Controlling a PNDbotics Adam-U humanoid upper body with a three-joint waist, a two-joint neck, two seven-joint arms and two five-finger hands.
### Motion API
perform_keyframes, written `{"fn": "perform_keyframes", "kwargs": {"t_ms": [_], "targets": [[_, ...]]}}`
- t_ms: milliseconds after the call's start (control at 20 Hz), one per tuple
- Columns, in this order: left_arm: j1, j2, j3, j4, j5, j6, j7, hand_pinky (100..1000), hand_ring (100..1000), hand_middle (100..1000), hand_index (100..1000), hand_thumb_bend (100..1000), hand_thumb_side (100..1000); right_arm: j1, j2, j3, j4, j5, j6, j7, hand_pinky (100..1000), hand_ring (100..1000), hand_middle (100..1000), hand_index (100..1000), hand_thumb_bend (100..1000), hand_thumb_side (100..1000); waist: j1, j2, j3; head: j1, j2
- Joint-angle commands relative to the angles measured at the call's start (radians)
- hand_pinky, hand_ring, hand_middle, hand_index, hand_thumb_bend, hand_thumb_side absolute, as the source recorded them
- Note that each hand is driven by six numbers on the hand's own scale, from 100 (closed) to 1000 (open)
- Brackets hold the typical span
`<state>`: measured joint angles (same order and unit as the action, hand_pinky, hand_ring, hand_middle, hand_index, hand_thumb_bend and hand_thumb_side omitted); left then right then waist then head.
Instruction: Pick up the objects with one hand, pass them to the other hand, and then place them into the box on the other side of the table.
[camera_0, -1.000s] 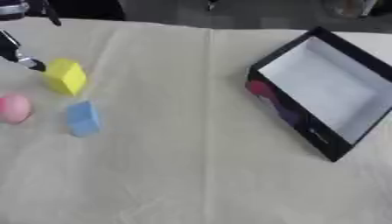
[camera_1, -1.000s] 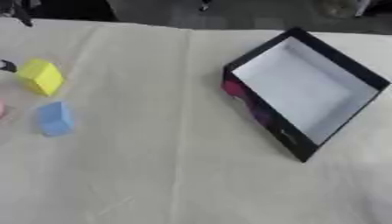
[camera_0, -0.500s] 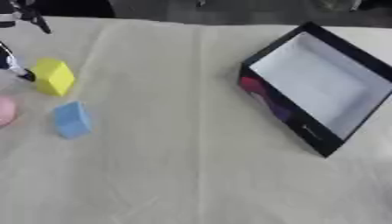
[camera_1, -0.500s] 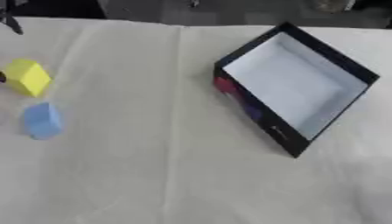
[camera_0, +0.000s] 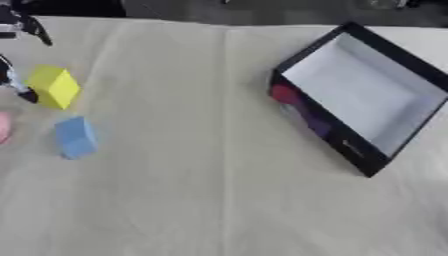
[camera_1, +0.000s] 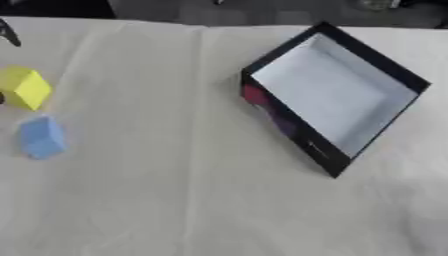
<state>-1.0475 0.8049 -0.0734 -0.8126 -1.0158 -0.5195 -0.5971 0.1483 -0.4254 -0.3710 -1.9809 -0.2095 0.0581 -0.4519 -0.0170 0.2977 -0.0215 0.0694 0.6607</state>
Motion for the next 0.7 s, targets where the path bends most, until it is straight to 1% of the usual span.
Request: {"fn": "perform_keyframes", "kwargs": {"t_ms": [50,100,400,650,700], "targets": [[-0.020,0.015,0.023,0.010,-0.040,-0.132,-0.121,977,887,823,838,860,289,-0.006,-0.011,-0.003,-0.019,0.006,0.004,0.004,733,924,879,990,100,546,-0.009,-0.001,-0.003,0.008,-0.020],[-0.021,0.011,0.027,0.018,-0.049,-0.126,-0.113,978,887,822,836,855,272,-0.006,-0.009,-0.002,-0.019,0.007,0.005,0.005,733,924,879,989,100,549,-0.009,0.000,-0.005,0.011,-0.021],[-0.026,-0.007,0.038,0.051,-0.107,-0.102,-0.076,976,888,823,835,845,235,-0.011,-0.002,0.002,-0.019,0.008,0.012,0.009,733,923,877,988,100,551,-0.009,0.005,-0.012,0.021,-0.026],[-0.029,-0.017,0.049,0.065,-0.122,-0.096,-0.040,979,884,814,826,824,145,-0.011,0.005,0.006,-0.019,0.011,0.019,0.014,733,922,876,987,100,561,-0.010,0.009,-0.016,0.023,-0.028],[-0.029,-0.018,0.049,0.067,-0.124,-0.096,-0.033,978,883,813,825,818,114,-0.011,0.006,0.006,-0.019,0.012,0.020,0.014,733,922,875,986,100,561,-0.010,0.009,-0.016,0.024,-0.028]]}}
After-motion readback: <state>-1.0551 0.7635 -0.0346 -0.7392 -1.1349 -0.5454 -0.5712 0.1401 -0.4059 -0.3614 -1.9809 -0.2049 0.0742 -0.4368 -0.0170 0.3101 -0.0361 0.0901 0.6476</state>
